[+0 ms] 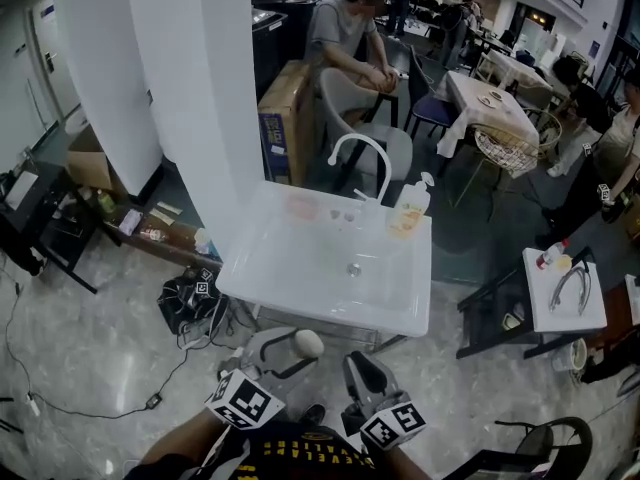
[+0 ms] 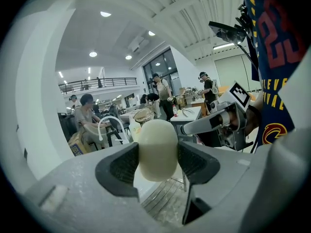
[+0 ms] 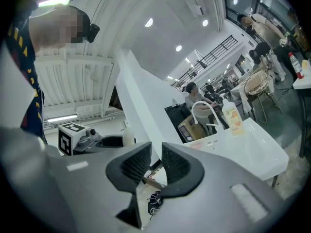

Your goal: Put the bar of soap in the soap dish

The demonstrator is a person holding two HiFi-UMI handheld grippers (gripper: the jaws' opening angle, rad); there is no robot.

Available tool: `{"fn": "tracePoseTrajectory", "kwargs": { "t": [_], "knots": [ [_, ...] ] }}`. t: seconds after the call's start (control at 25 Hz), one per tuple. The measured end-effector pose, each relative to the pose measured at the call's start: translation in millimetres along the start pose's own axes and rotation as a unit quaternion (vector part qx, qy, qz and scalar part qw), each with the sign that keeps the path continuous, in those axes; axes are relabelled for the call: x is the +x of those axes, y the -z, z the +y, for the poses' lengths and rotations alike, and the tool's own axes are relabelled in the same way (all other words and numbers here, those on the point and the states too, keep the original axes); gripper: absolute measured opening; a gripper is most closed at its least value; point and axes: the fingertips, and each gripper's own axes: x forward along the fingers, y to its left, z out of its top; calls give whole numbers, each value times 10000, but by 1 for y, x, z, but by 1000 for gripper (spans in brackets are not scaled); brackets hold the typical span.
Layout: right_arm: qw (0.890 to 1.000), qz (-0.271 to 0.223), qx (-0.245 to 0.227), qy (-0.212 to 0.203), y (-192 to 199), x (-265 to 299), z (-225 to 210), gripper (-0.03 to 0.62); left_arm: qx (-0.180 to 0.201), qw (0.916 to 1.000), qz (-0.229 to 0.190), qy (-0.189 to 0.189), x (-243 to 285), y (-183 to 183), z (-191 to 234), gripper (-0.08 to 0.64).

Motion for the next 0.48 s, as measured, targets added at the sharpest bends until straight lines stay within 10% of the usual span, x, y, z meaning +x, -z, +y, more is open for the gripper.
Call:
{"fn": "tracePoseTrajectory", "kwargs": {
  "t": [0.48],
  "knots": [
    [9996, 96, 58, 254, -2, 66, -33, 61, -109, 9998, -62, 171, 36, 17, 69, 258]
  ]
}}
